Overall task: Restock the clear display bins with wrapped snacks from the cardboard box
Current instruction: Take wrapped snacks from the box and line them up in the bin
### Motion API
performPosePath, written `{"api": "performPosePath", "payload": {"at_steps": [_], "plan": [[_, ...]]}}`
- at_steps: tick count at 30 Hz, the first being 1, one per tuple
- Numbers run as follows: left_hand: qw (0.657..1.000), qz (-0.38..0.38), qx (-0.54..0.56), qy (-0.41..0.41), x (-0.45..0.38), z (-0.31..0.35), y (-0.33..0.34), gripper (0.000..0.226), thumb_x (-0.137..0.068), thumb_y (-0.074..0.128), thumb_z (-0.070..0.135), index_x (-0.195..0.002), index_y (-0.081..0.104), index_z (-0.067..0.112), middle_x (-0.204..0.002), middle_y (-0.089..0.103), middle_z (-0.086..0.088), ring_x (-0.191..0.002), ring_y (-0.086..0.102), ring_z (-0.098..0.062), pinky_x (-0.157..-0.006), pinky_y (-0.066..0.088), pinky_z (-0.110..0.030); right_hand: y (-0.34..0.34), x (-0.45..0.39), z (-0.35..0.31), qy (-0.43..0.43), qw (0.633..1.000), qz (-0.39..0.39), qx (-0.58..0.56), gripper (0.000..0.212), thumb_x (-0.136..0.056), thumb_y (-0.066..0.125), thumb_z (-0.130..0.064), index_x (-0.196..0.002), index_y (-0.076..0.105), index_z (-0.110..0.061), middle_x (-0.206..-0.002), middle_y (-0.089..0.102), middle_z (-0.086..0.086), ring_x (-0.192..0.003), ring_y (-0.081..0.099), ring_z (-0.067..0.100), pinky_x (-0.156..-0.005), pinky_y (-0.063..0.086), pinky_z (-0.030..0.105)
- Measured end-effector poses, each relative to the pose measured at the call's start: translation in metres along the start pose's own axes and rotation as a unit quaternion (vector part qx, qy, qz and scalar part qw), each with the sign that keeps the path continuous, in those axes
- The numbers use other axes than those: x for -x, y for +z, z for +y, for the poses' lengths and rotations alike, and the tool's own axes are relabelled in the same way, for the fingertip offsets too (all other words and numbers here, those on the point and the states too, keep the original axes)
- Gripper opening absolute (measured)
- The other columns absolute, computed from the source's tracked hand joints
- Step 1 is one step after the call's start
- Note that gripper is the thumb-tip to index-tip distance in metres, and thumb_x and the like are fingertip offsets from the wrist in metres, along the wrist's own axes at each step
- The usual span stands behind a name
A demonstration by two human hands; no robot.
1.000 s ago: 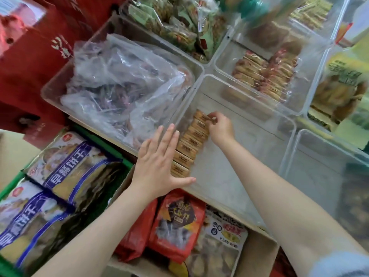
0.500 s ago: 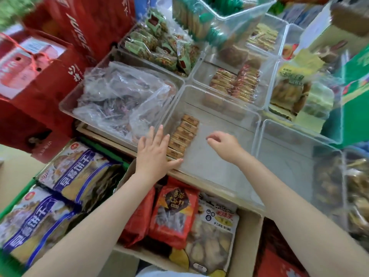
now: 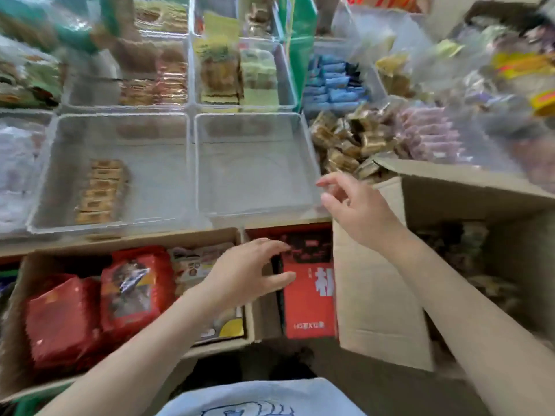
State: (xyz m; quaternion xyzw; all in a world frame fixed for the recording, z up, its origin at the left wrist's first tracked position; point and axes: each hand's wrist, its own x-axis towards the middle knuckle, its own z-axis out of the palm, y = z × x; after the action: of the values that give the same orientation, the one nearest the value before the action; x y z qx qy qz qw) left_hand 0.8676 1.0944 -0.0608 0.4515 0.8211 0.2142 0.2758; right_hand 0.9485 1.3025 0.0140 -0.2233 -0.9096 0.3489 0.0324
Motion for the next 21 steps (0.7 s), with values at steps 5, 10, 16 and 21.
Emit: {"api": "performPosePath", "payload": {"at_steps": [5,10,16,21], "plan": [[0.994,-0.001,0.078,0.083,-0.021,0.103,0.06,0.069,-0.09,0.059,0.061,-0.151,0.03,0.046,-0.158,0.028,0.016,-0.14,0.036,-0.007,-0.111,0.041,-0.032,-0.062,0.064,0.083,0.044,0.983,0.181,-0.009,0.01,-0.097,0.053,-0.011,-0.104,0.06,-0.015,-0.08,0.056,-0.009,-0.073,0.053,-0.003,-0.066,0.04,0.01],[0.984,0.025,0.157,0.086,-0.032,0.16,0.104,0.066,-0.091,0.055,0.06,-0.15,0.023,0.058,-0.161,0.002,0.029,-0.145,0.011,-0.001,-0.115,0.023,-0.036,-0.078,0.098,0.156,0.086,0.995,0.043,0.033,0.015,-0.1,0.052,-0.021,-0.11,0.063,-0.018,-0.092,0.062,-0.008,-0.084,0.057,0.008,-0.076,0.047,0.026],[0.984,0.082,0.149,0.055,-0.038,0.167,0.128,0.058,-0.087,0.05,0.063,-0.142,0.035,0.057,-0.162,0.001,0.028,-0.151,0.01,-0.01,-0.117,0.027,-0.048,-0.059,0.105,0.191,0.062,0.952,-0.242,0.176,0.021,-0.093,0.064,-0.031,-0.111,0.068,-0.02,-0.11,0.066,0.0,-0.1,0.063,0.02,-0.084,0.053,0.035],[0.981,0.097,0.158,0.047,-0.037,0.17,0.131,0.057,-0.085,0.047,0.061,-0.14,0.037,0.057,-0.162,0.003,0.031,-0.152,0.009,-0.009,-0.115,0.022,-0.042,-0.029,0.106,0.192,0.003,0.873,-0.357,0.333,0.06,-0.088,0.067,-0.05,-0.139,0.053,-0.021,-0.14,0.047,0.005,-0.128,0.045,0.027,-0.103,0.041,0.038]]}}
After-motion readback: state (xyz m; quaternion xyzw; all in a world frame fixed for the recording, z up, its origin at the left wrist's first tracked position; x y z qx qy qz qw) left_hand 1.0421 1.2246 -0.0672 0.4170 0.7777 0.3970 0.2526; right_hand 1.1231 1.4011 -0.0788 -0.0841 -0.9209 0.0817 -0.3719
